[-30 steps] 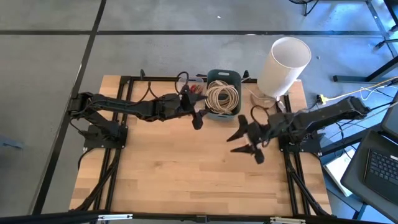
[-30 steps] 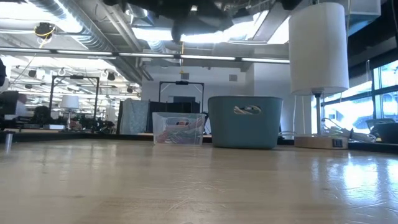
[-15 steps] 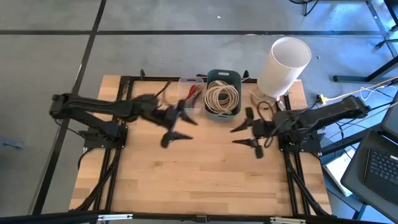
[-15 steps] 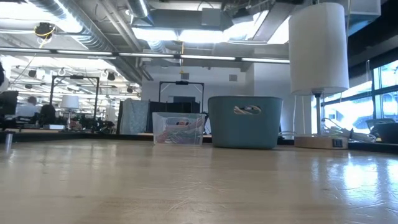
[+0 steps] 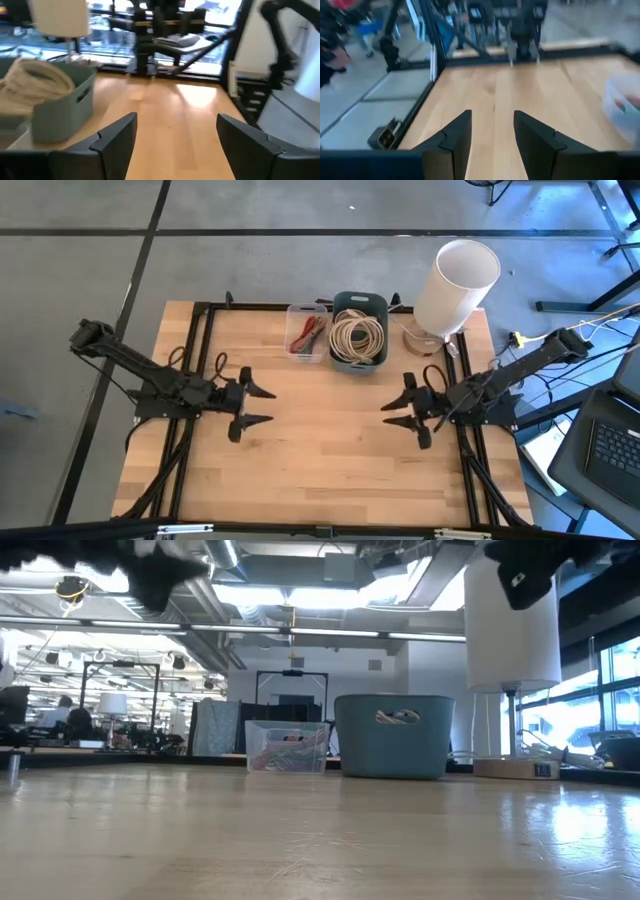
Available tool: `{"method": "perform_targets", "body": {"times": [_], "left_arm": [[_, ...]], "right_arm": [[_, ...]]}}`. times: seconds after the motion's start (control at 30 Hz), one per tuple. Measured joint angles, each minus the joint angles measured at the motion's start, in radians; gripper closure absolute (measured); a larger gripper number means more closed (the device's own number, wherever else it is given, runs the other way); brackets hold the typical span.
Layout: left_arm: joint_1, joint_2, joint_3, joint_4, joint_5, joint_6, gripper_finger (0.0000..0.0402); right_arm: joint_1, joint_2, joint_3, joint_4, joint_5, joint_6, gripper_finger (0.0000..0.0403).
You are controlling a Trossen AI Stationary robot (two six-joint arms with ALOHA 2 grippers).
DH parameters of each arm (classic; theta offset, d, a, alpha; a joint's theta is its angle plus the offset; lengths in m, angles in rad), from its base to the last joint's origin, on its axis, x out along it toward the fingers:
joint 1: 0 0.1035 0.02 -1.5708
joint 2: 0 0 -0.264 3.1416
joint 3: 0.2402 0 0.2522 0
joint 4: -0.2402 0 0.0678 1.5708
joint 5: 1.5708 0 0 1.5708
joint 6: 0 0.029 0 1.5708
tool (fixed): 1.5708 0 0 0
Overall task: Pick and place USB-C Cables
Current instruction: Return to Home Position
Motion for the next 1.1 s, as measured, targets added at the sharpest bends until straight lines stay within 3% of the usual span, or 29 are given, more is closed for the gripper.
{"method": "perform_targets", "body": {"times": [0.17, 0.27, 0.37, 0.53, 0.63, 0.83, 1.1], "left_arm": [[0.055, 0.011, -0.1, 0.081, -0.113, -0.037, 0.0135], [0.109, -0.022, -0.11, 0.078, -0.139, 0.029, 0.0135], [0.154, -0.099, -0.11, 0.077, -0.102, 0.102, 0.0135], [0.189, -0.281, -0.109, -0.099, -0.084, 0.117, 0.0135], [0.2, -0.368, -0.109, -0.236, -0.08, 0.065, 0.0135], [0.218, -0.411, -0.109, -0.347, -0.08, 0.008, 0.0135], [0.247, -0.392, -0.147, -0.37, -0.081, -0.041, 0.0135]], "right_arm": [[-0.066, 0.013, -0.102, 0.234, 0.0, -0.17, 0.0255], [-0.115, -0.039, -0.103, 0.236, -0.024, -0.246, 0.0255], [-0.149, -0.152, -0.102, 0.147, -0.042, -0.281, 0.0255], [-0.166, -0.408, -0.102, -0.165, -0.029, -0.216, 0.0255], [-0.166, -0.529, -0.115, -0.265, -0.032, -0.16, 0.0255], [-0.166, -0.65, -0.258, -0.223, -0.056, -0.161, 0.0255], [-0.166, -0.67, -0.432, -0.046, -0.054, -0.143, 0.0255]]}}
